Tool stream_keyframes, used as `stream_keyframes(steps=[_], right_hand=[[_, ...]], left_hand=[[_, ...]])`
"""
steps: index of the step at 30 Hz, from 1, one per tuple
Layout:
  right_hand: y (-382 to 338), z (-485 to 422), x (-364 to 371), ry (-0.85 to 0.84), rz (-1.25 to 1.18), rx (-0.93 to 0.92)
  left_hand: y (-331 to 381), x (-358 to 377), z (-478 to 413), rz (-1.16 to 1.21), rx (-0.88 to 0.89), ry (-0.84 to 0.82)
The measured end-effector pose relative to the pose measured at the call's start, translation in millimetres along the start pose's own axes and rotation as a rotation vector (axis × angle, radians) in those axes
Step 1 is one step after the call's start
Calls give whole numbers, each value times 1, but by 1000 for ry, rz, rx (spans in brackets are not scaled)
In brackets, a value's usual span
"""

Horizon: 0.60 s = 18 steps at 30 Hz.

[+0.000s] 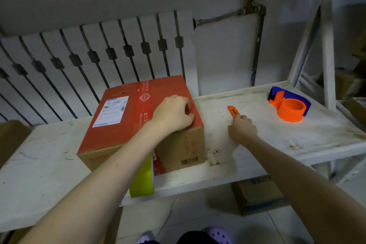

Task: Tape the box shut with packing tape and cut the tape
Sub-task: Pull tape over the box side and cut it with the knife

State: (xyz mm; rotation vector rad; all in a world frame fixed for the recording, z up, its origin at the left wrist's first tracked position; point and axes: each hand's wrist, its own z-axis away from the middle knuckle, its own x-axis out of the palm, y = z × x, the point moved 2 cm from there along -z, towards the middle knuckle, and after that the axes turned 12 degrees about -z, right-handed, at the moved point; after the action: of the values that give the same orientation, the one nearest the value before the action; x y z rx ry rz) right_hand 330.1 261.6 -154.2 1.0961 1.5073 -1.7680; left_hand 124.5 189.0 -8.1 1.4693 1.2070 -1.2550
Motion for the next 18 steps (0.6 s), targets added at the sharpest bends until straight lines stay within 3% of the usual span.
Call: stream_keyframes(steps=[5,9,11,13,16,18], right_hand=[[8,-21,4,66,-9,52],[10,-21,-3,23,-92,91],[7,-15,-10,11,-303,109],[-1,-3,-22,51,-668,114],[-26,29,-54,12,-1190,-32],[-50,58,-77,-64,-1333,-182]], left_hand=[[-1,1,-8,0,4,-34],[1,-1,-8,12,-5,-30],[0,-2,-7,24,-17,-29],[0,-2,-5,67,-15,-32],[1,-10,2,229,-35,4],[3,-20,8,379,-60,83]])
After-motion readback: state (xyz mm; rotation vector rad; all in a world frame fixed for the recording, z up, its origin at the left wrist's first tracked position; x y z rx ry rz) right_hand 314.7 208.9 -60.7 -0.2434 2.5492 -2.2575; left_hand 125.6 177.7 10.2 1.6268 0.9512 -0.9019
